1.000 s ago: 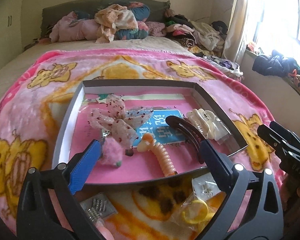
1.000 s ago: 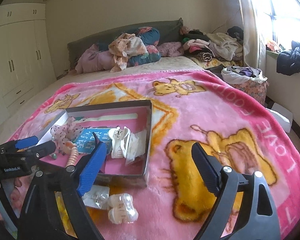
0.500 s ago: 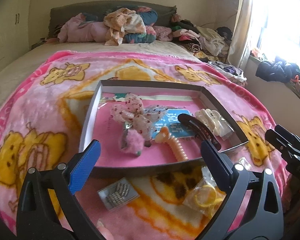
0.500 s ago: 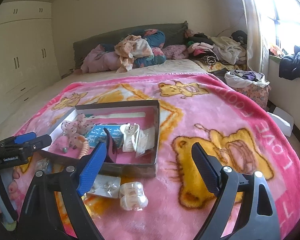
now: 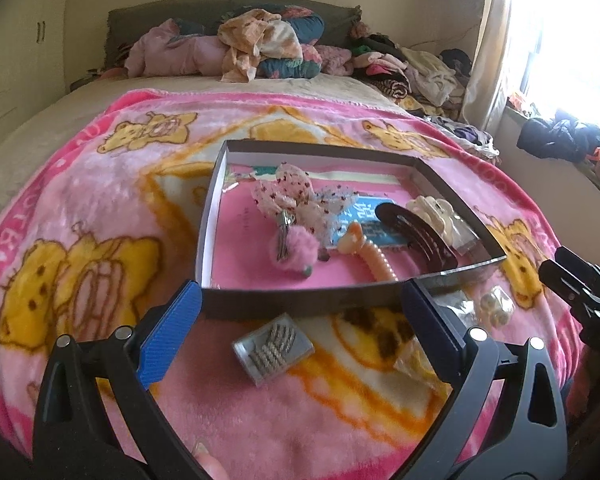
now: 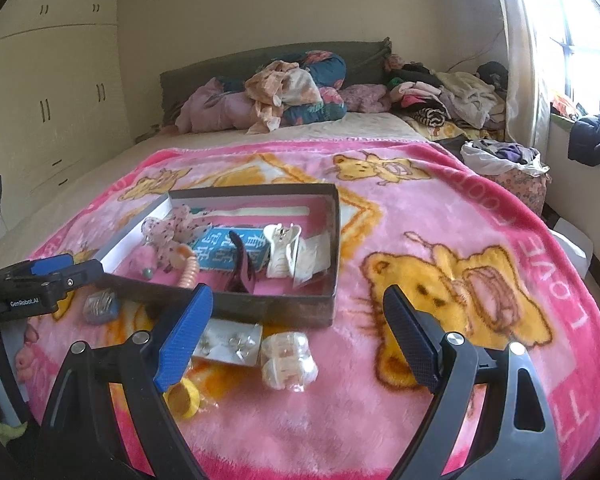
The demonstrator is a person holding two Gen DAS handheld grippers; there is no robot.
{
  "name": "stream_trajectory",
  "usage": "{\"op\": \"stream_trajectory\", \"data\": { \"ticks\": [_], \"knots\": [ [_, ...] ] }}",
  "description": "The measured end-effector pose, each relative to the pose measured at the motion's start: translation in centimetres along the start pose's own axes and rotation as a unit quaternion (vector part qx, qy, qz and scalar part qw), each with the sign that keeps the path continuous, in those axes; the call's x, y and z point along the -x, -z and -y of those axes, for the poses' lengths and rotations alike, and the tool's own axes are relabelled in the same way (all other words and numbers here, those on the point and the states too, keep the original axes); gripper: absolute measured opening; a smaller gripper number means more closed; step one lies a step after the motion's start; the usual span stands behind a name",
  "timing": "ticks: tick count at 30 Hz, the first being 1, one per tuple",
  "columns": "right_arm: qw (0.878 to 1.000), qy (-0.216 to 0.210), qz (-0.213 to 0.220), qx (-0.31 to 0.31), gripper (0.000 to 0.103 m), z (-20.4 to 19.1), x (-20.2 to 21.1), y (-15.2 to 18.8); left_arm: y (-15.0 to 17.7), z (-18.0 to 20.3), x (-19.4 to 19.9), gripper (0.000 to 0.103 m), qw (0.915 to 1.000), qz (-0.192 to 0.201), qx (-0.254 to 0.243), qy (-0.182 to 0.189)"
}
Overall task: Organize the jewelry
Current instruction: 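Move both tools back over the remaining items beside the box, then grasp the bag of yellow rings with the left tool while the right tool grasps the white round case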
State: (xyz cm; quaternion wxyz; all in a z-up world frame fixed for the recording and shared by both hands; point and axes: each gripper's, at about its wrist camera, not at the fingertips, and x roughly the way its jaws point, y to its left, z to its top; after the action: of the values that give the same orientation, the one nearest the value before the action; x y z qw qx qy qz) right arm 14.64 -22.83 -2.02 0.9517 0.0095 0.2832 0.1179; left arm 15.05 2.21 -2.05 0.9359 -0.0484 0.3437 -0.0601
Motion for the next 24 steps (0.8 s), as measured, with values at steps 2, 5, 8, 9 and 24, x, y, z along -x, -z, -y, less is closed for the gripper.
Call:
{"op": "stream_trajectory", "data": {
  "ticks": [2,5,8,9,24],
  "knots": [
    [1.000,0.000,-0.006,0.005,0.084,-0.1,-0.1,0.4,0.5,0.2,0.2,0.091,1.0000,-0.003,-0.004,0.004],
    [1.000,-0.003,-0.015,0.009,0.084,-0.2,-0.3,0.9,1.3,0.7,0.3,0.091,0.9998,-0.007,-0.014,0.008],
    [1.000,-0.006,-0.023,0.010,0.084,-0.1,-0.5,1.5,2.3,1.4,0.3,0.091,0.9994,-0.016,-0.026,0.014],
    [1.000,-0.007,-0.026,0.010,0.084,-0.1,-0.6,1.7,2.7,1.7,0.3,0.091,0.9992,-0.018,-0.030,0.017],
    [0.995,-0.028,-0.090,-0.009,0.067,1.5,-4.0,3.6,5.8,6.3,-1.3,0.091,0.9928,-0.061,-0.074,0.072]
  ]
}}
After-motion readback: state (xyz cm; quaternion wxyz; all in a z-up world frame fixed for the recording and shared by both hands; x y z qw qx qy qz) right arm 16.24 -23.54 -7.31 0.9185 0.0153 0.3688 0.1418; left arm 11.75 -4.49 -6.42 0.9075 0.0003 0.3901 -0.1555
